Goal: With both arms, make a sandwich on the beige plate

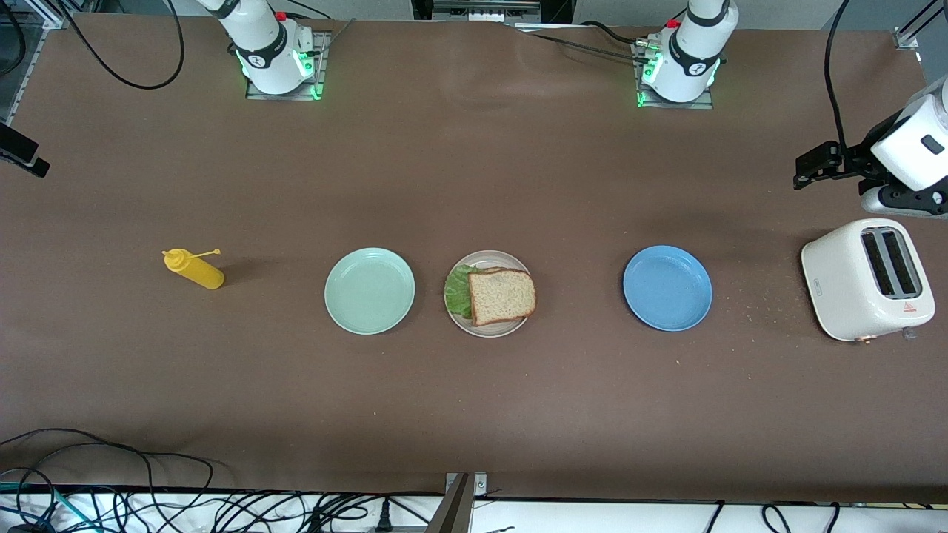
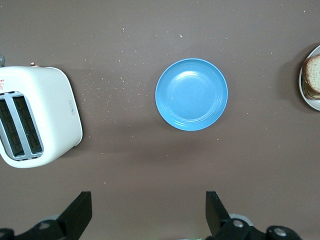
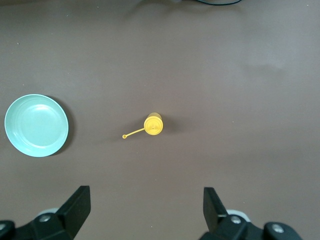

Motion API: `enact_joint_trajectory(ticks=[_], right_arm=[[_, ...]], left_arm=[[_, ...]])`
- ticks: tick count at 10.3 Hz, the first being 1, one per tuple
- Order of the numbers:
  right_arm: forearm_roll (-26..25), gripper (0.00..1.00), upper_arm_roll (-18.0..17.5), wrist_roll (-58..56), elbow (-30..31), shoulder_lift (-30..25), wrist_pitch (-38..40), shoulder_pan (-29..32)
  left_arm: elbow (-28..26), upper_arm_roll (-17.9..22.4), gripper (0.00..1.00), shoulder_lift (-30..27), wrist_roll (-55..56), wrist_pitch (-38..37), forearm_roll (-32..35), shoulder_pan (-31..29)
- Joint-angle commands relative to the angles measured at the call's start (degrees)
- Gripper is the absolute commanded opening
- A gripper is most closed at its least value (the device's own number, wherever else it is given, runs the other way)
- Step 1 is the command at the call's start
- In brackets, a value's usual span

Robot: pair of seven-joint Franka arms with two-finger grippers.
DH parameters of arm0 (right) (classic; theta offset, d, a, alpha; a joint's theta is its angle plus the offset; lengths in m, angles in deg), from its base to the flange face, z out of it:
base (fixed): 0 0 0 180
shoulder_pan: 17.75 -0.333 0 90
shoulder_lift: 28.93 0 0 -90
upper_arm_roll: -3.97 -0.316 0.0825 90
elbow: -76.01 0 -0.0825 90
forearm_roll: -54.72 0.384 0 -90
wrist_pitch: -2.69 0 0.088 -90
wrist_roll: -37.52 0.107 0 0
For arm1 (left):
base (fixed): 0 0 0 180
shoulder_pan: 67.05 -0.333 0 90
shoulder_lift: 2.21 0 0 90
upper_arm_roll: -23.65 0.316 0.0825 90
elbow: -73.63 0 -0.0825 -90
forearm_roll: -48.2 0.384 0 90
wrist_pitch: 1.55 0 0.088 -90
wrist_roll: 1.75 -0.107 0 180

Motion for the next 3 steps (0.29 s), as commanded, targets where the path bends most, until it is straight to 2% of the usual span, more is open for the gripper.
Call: enact_joint_trajectory(ticks=[1, 3], right_arm=[[1.06, 1.00, -0.25, 0.34, -0.22, -0.22, 0.08, 0.32], [1.14, 1.00, -0.16, 0.51, -0.14, -0.31, 0.43, 0.32]], left_arm=[[1.42, 0.36, 1.00, 0.58, 0.05, -0.18, -1.26, 0.30], [1.42, 0.27, 1.00, 0.58, 0.05, -0.18, -1.26, 0.30]])
